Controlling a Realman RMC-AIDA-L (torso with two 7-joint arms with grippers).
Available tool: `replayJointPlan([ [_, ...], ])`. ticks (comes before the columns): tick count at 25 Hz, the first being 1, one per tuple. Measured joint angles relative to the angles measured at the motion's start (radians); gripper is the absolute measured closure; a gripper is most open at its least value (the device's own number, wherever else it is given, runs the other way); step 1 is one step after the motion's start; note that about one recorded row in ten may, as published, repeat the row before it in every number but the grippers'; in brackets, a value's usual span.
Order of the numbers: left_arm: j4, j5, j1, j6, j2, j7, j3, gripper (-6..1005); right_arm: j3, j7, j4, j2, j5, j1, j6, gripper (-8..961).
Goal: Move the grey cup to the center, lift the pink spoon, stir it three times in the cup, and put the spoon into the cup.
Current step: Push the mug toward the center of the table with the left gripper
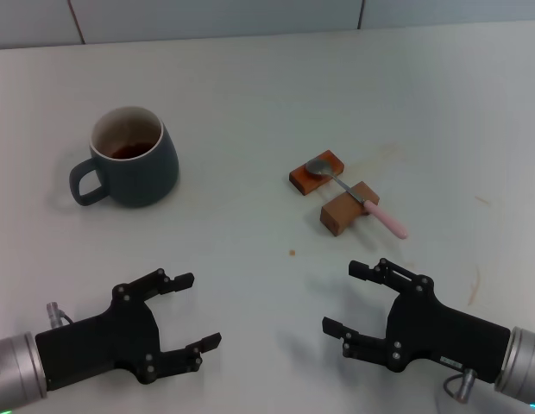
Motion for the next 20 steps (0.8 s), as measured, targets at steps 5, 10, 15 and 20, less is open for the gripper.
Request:
replayJointPlan([
  [5,0.0,0.0,-0.003,0.0,0.0,0.0,0.0,168,0.0,0.0,-0.002,-0.002,0.0,0.001,0.0,123],
  [10,0.0,-0.001,-0.005,0.0,0.0,0.0,-0.001,185,0.0,0.0,-0.003,-0.002,0.0,0.002,0.0,123],
  [15,0.008,-0.05,-0.004,0.015,0.004,-0.056,-0.055,203,-0.001,0.0,-0.005,-0.002,0.0,0.002,0.0,124],
  [20,0.048,-0.191,0.029,0.088,0.012,-0.023,-0.184,220,-0.002,0.0,-0.005,-0.003,0.0,-0.002,0.0,124],
])
